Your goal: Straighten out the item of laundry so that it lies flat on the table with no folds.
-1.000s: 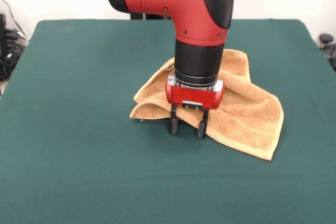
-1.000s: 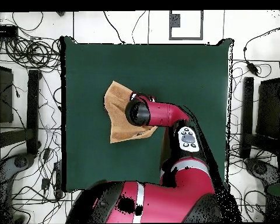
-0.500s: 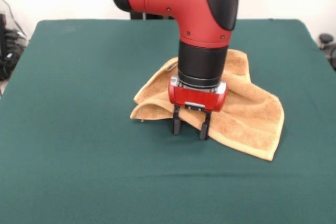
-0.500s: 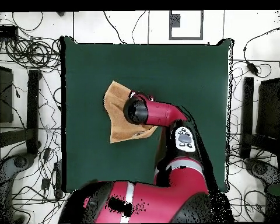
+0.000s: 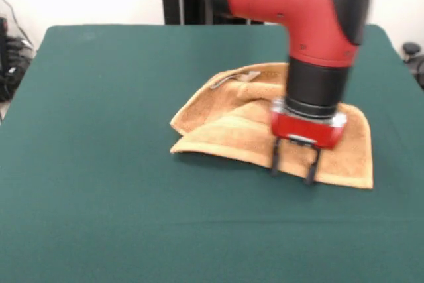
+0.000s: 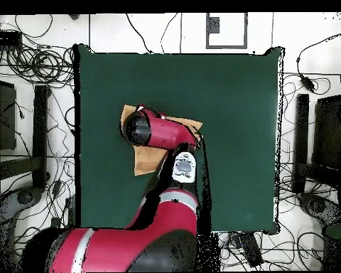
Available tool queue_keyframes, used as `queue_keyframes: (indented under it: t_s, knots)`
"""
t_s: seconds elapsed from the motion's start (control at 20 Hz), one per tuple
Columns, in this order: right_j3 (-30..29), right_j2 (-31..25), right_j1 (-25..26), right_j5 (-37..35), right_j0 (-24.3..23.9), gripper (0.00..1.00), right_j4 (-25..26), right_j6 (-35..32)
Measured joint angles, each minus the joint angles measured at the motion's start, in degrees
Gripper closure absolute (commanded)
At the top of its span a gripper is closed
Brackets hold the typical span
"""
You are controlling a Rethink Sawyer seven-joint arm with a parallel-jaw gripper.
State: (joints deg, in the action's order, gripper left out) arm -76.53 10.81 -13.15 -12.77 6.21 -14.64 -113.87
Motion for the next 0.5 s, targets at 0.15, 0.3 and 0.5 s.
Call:
queue_keyframes:
  t_s: [0.15, 0.3, 0.5]
  knots:
    - [1.93, 2.45, 1.63, -1.35, 4.23, 0.0, -4.05, -3.03]
    - [5.19, 6.3, 4.04, -5.19, 9.75, 0.0, -9.38, -8.99]
    - [8.24, 8.96, 5.85, -10.13, 13.07, 0.0, -12.52, -14.92]
